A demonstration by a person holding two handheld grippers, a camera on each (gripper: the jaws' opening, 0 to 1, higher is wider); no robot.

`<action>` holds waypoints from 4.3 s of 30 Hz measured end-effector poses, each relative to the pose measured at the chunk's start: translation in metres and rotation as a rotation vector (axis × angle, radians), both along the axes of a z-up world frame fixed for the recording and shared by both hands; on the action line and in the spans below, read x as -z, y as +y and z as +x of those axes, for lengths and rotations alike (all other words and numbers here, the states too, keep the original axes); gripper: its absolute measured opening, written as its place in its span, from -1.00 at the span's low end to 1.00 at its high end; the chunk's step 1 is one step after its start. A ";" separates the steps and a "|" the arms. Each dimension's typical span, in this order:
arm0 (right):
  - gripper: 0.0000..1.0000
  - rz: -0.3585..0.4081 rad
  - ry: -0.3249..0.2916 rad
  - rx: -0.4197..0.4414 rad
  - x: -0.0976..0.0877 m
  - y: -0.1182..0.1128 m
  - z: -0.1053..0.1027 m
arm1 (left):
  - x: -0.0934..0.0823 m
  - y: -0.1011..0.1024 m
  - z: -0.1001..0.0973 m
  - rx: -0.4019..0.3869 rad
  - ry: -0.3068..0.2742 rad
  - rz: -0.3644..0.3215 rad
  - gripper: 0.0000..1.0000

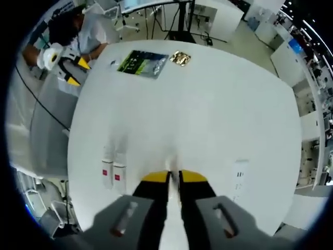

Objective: Arrange the skincare products in the storage area until every visible bottle or jar stands upright without overlapping.

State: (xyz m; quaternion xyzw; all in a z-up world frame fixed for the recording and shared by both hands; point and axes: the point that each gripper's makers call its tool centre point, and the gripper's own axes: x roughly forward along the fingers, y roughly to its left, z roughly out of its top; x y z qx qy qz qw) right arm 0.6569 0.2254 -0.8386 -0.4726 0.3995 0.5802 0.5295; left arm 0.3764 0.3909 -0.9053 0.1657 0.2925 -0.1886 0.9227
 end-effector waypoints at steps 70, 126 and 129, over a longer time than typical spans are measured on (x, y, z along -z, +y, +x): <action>0.27 0.133 0.114 1.044 0.138 -0.100 -0.040 | 0.016 0.017 -0.004 -0.042 0.063 0.073 -0.35; -0.43 0.093 -0.022 0.946 0.141 -0.113 -0.030 | 0.023 0.017 -0.008 -0.034 0.101 0.089 -0.38; -0.44 0.099 -0.028 0.937 0.140 -0.115 -0.032 | 0.023 0.017 -0.008 -0.037 0.100 0.089 -0.38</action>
